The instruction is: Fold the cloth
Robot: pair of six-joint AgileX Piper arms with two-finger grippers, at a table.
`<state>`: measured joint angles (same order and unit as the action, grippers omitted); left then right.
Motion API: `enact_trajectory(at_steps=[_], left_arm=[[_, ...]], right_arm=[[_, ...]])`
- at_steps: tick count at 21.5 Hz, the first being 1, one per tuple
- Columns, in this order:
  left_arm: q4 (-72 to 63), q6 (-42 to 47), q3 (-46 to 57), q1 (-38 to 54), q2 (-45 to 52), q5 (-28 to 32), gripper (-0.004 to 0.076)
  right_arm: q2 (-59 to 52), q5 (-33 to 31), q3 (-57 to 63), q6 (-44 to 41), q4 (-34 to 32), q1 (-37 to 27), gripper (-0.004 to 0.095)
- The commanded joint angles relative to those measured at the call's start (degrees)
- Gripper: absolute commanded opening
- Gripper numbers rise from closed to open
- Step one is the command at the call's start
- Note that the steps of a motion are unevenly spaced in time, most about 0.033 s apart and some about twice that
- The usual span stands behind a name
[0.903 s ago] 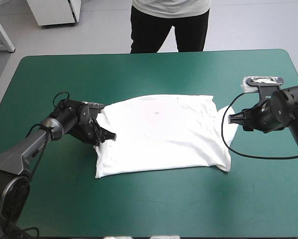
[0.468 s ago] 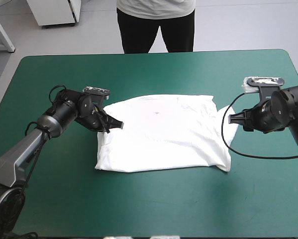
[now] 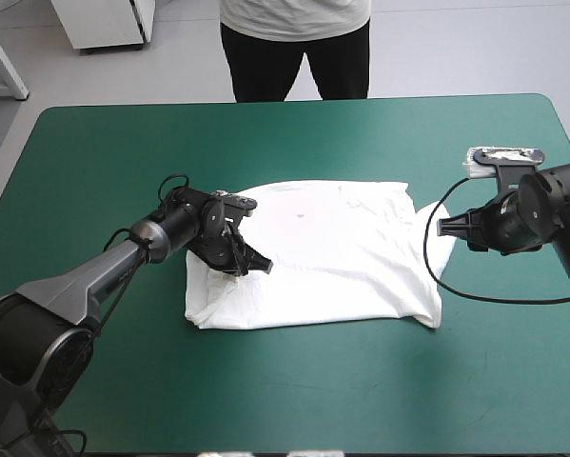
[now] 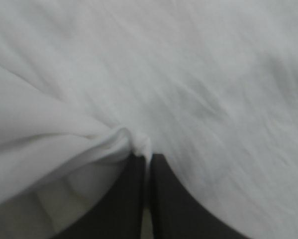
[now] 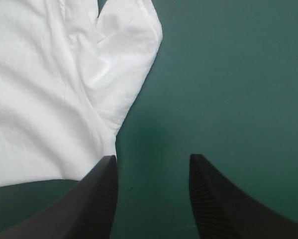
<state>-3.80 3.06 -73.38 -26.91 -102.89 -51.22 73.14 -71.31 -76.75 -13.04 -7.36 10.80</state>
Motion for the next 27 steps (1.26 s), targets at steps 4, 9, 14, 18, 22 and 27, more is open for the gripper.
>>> enact_trajectory(at_steps=[4,9,14,18,22,27], left_arm=[[-3.0,-3.9,-1.8,-0.4,1.5,1.0,0.0049],[-3.3,-3.9,-5.6,-0.4,1.7,-3.9,0.0293],[-3.3,-3.9,-9.8,-0.4,5.8,-5.3,0.0365],[5.6,1.5,-9.9,-0.2,10.4,-11.6,0.0365],[8.0,3.7,-7.5,5.6,16.0,-15.8,0.0365],[8.1,2.8,-2.3,12.4,24.0,-20.2,0.0365]], right_arm=[[-1.1,1.2,-1.9,-0.4,-0.9,-0.3,0.0427],[-1.1,1.2,-1.9,-0.4,-0.9,-0.3,0.0427],[-1.1,1.2,-1.9,-0.4,-0.9,-0.3,0.0427],[-0.6,1.2,-1.9,-2.3,-1.0,-0.3,0.0427],[4.5,2.3,-1.9,-2.2,-1.2,-0.3,0.0428],[14.4,10.8,-1.9,0.0,3.4,-3.1,0.0462]])
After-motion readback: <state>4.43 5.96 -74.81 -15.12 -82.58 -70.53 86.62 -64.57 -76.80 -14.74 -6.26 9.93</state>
